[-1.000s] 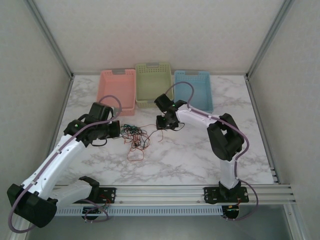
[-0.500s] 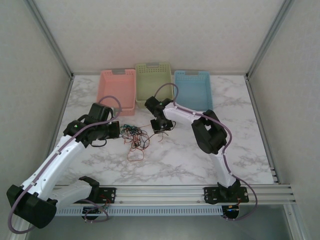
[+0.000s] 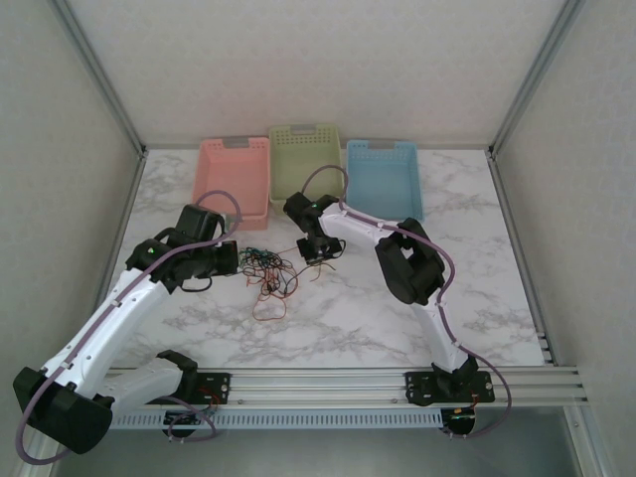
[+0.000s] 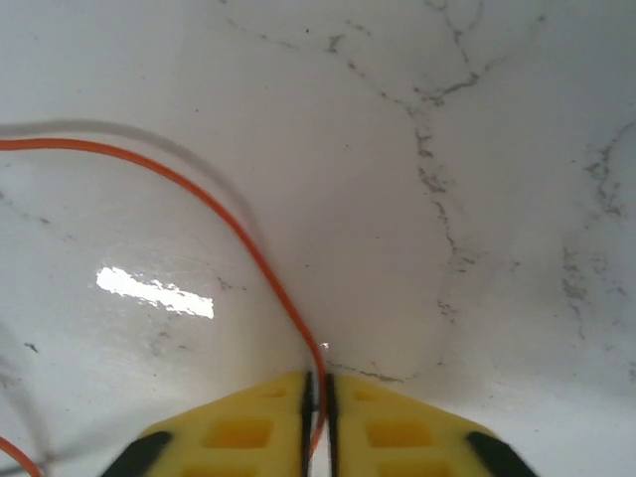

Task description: Untangle the cables

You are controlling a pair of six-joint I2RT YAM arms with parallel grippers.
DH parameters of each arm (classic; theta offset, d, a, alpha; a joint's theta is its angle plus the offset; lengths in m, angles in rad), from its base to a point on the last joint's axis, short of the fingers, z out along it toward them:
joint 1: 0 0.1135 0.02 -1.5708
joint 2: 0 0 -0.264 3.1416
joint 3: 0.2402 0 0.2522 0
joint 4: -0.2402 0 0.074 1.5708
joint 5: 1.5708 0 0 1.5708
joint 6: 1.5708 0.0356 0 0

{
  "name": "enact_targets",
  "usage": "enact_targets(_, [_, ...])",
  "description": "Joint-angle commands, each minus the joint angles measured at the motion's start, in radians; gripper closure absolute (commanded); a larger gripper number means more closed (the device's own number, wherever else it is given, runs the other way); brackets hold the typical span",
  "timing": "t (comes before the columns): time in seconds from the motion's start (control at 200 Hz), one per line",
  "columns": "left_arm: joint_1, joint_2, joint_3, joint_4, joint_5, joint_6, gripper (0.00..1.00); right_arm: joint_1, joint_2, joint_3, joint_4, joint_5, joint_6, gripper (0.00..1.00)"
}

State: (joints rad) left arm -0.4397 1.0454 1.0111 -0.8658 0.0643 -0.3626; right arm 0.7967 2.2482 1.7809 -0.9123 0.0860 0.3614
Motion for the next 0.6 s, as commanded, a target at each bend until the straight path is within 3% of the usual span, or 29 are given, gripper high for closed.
enact_targets(0.0, [-0.001, -0.004, -0.009, -0.018, -0.022, 0.007, 1.0, 0.015, 0.022, 0.005, -0.019, 0.015, 0.001, 1.0])
enact_targets(0.175, [-0.001, -0.023, -0.003, -0.039, -0.078, 0.001, 1.0, 0.016, -0.113, -0.095, 0.04, 0.086, 0.017, 1.0])
enact_targets(0.315, [0.001, -0.071, 0.026, -0.099, -0.213, -0.013, 1.0, -0.013, -0.337, -0.231, 0.062, 0.21, 0.029, 1.0])
enact_targets(0.596, [0.05, -0.253, 0.084, -0.163, -0.448, -0.046, 1.0, -0.234, -0.804, -0.585, 0.08, 0.309, 0.118, 1.0])
